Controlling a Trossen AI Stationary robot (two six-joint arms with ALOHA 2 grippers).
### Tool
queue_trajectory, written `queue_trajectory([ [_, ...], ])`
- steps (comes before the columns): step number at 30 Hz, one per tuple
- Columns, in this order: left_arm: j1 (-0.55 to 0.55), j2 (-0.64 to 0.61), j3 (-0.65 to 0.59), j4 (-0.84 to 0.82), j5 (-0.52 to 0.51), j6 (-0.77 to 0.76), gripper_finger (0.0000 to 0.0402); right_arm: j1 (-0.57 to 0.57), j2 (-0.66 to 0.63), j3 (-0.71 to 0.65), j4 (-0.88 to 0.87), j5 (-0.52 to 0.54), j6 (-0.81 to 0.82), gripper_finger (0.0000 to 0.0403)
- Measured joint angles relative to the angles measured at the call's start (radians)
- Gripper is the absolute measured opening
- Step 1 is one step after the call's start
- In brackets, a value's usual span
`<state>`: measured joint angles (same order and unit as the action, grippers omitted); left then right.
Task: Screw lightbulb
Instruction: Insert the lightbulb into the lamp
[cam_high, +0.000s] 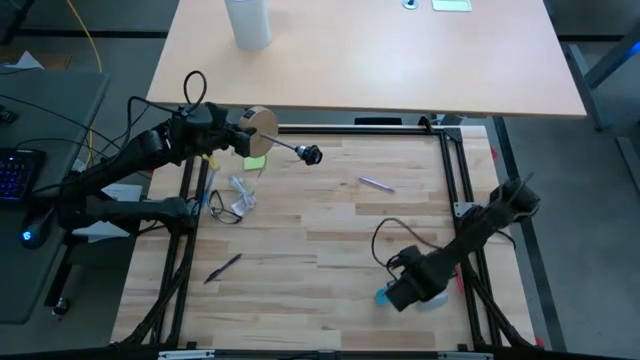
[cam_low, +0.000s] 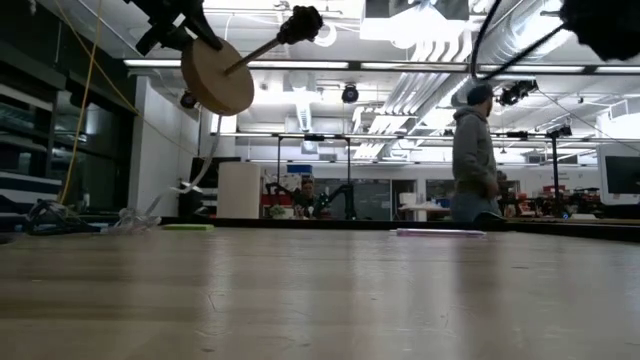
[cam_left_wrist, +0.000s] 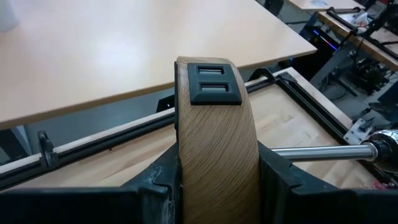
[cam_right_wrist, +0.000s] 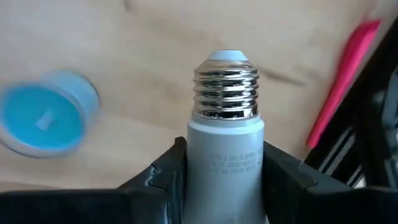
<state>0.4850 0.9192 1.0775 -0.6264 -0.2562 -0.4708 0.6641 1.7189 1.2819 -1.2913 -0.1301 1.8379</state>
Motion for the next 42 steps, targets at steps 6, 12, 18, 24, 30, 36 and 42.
queue_trajectory([
  [6, 0.0, 0.0, 0.0, 0.007, -0.001, 0.021, 0.0118, -0.07, -0.116, 0.0, 0.002, 0.227, -0.018, 0.0145],
  [12, -0.01, 0.0, 0.0, 0.041, 0.009, 0.172, 0.0118, -0.211, -0.237, 0.0, 0.218, 0.437, -0.301, 0.0145],
  [18, -0.015, 0.0, 0.0, 0.069, -0.002, 0.35, 0.0118, -0.39, -0.3, 0.0, 0.491, 0.366, -0.685, 0.0145],
  [24, -0.016, -0.002, 0.0, 0.115, -0.019, 0.479, 0.0118, -0.538, -0.305, -0.001, 0.726, 0.143, -0.942, 0.0145],
  [30, -0.016, -0.002, 0.0, 0.127, -0.019, 0.54, 0.0118, -0.666, -0.305, -0.001, 0.901, -0.114, -1.02, 0.0145],
  [36, -0.016, -0.003, 0.0, 0.166, -0.02, 0.629, 0.0118, -0.778, -0.305, -0.001, 0.993, -0.324, -1.053, 0.0145],
  [42, 0.012, -0.003, 0.0, 0.225, -0.02, 0.638, 0.0118, -0.847, -0.305, -0.001, 0.989, -0.392, -1.074, 0.0145],
])
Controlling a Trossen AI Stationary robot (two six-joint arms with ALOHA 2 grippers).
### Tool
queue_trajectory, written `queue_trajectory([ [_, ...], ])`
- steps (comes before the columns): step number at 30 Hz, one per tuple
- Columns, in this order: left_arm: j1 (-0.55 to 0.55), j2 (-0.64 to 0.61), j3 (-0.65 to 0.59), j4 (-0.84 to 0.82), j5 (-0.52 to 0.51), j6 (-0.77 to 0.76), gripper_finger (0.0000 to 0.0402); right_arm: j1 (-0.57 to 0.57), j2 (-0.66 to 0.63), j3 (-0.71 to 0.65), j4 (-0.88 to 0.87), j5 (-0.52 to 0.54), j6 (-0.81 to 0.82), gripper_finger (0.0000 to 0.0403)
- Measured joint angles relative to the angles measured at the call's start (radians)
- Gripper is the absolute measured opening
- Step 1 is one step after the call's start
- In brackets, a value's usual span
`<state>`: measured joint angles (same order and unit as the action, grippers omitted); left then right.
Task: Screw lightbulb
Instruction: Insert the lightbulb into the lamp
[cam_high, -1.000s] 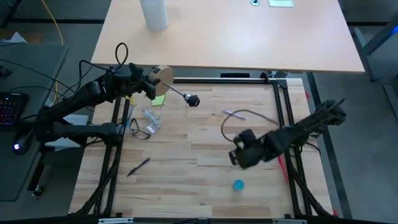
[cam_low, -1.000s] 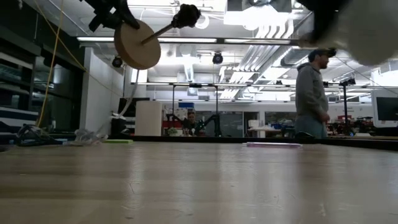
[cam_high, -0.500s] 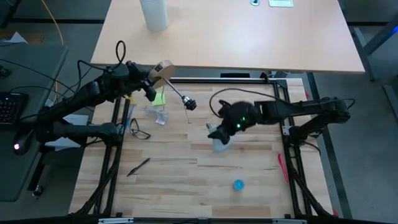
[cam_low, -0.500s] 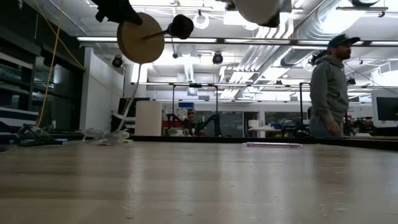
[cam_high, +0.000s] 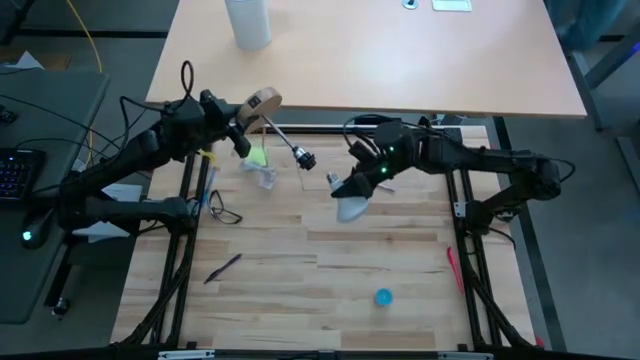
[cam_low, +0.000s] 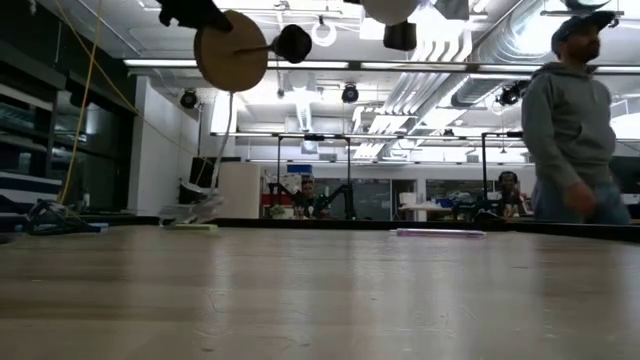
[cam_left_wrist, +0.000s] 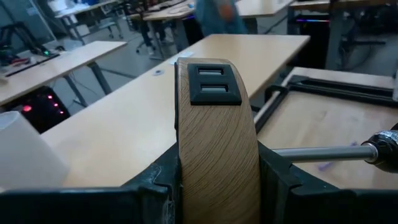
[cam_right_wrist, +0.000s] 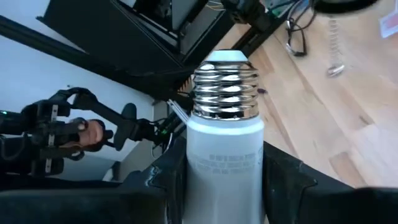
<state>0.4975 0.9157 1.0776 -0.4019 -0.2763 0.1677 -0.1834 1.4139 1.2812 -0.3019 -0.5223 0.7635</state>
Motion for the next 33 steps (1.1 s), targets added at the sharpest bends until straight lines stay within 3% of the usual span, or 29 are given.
queue_trajectory([
  [6, 0.051, 0.0, 0.0, 0.0, -0.016, -0.007, 0.0118, -0.05, 0.003, 0.0, -0.056, -0.007, 0.006, 0.0145],
  [14, 0.081, 0.047, 0.01, 0.092, 0.156, 0.019, 0.0118, -0.088, 0.072, 0.0, -0.06, -0.14, -0.03, 0.0145],
  [23, 0.065, 0.12, 0.098, 0.095, 0.159, 0.116, 0.0118, -0.105, 0.085, -0.001, -0.041, -0.194, -0.076, 0.0145],
  [27, 0.051, 0.142, 0.124, 0.079, 0.121, 0.146, 0.0118, -0.105, 0.085, 0.001, -0.052, -0.148, -0.023, 0.0145],
  [29, 0.049, 0.151, 0.131, 0.054, 0.081, 0.128, 0.0118, -0.105, 0.085, 0.034, -0.152, -0.093, -0.056, 0.0145],
  [33, 0.049, 0.172, 0.154, -0.019, -0.007, 0.072, 0.0118, -0.077, 0.102, 0.178, -0.494, 0.185, -0.229, 0.0145],
])
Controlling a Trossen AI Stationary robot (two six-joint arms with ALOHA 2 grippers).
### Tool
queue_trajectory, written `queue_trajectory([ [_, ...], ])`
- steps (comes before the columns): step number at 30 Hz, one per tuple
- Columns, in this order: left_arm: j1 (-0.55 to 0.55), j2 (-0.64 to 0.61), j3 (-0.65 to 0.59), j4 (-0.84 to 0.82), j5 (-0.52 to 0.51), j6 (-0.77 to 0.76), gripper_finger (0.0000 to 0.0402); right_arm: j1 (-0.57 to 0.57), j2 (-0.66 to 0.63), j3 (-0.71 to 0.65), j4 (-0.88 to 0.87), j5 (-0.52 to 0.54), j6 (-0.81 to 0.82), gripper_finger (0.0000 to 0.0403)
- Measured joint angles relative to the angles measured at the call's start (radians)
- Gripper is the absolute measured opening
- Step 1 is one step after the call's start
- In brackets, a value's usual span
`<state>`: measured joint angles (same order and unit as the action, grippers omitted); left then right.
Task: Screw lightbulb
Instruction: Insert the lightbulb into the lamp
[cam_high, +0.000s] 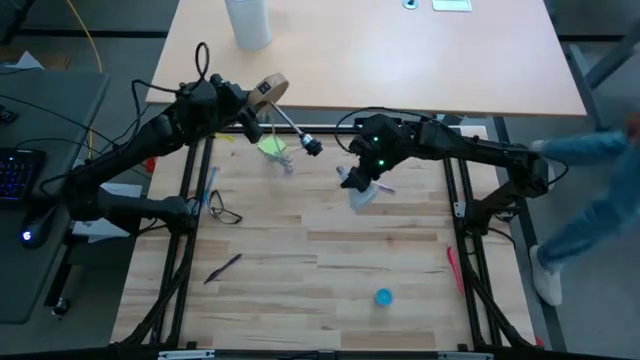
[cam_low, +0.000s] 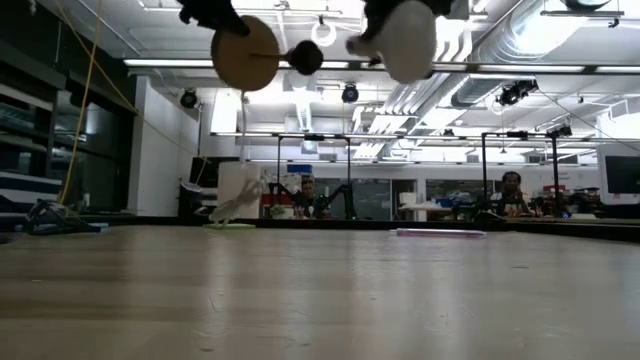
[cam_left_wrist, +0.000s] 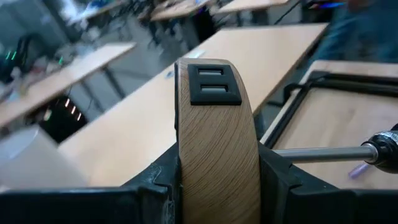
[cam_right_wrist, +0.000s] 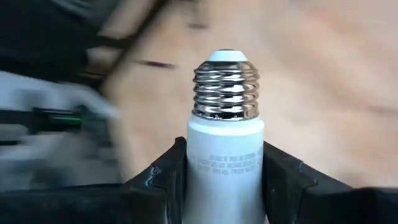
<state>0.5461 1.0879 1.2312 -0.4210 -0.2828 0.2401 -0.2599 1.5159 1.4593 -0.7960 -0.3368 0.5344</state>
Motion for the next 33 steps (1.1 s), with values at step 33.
queue_trajectory([
  [33, 0.044, 0.305, 0.342, -0.576, -0.311, -0.739, 0.0118, 0.011, 0.496, 0.608, -0.435, 1.097, -0.78, 0.0145],
])
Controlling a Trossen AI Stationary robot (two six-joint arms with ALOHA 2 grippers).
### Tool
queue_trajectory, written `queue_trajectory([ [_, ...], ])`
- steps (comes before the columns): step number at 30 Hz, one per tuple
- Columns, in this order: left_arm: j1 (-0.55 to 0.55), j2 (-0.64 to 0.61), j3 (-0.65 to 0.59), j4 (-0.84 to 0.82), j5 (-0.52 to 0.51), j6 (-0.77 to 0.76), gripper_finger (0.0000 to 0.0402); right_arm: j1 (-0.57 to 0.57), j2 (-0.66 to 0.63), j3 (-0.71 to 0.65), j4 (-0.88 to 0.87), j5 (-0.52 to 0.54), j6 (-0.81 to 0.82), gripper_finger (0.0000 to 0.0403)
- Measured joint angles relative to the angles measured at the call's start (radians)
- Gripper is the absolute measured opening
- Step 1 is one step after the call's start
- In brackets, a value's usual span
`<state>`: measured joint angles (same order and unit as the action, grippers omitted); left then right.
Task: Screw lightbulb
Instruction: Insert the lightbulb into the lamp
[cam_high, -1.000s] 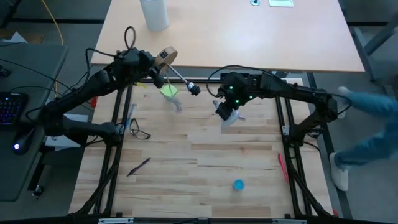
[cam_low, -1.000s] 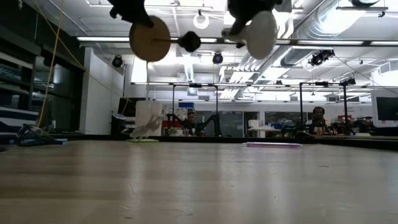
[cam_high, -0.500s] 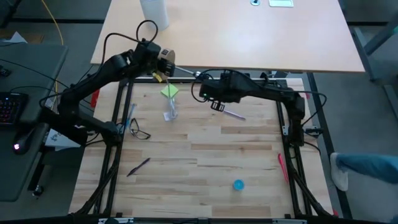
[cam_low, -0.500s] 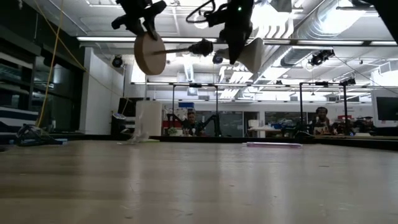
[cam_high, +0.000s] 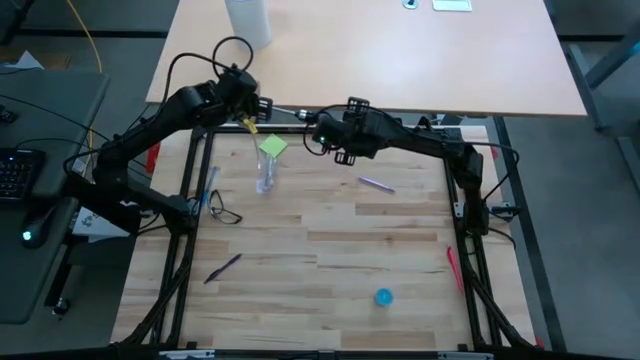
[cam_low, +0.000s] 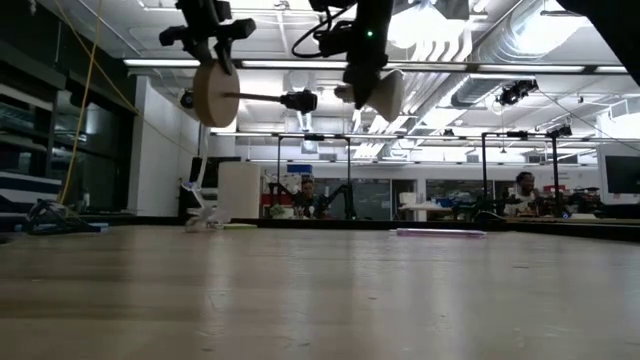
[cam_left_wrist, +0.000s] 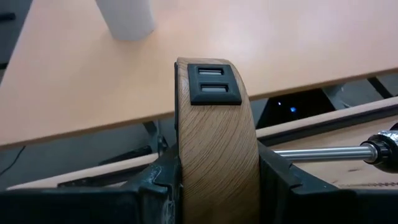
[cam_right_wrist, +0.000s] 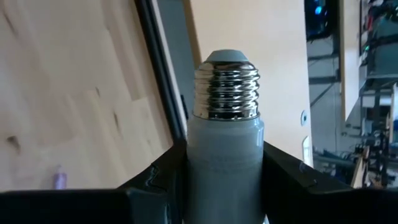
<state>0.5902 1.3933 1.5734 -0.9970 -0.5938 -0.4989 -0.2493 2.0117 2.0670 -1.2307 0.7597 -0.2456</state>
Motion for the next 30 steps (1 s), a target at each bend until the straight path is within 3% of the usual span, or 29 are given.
queue_trajectory([
  [21, -0.03, 0.0, 0.0, 0.078, 0.093, -0.065, 0.0118, -0.043, 0.0, 0.0, 0.025, -0.017, -0.089, 0.0145],
  [24, -0.05, 0.0, 0.0, 0.078, 0.057, -0.044, 0.0118, -0.041, 0.0, 0.0, 0.025, -0.016, -0.096, 0.0145],
  [30, -0.085, 0.0, -0.001, 0.075, -0.108, 0.026, 0.0118, -0.036, 0.0, 0.0, 0.007, -0.035, -0.104, 0.0145],
])
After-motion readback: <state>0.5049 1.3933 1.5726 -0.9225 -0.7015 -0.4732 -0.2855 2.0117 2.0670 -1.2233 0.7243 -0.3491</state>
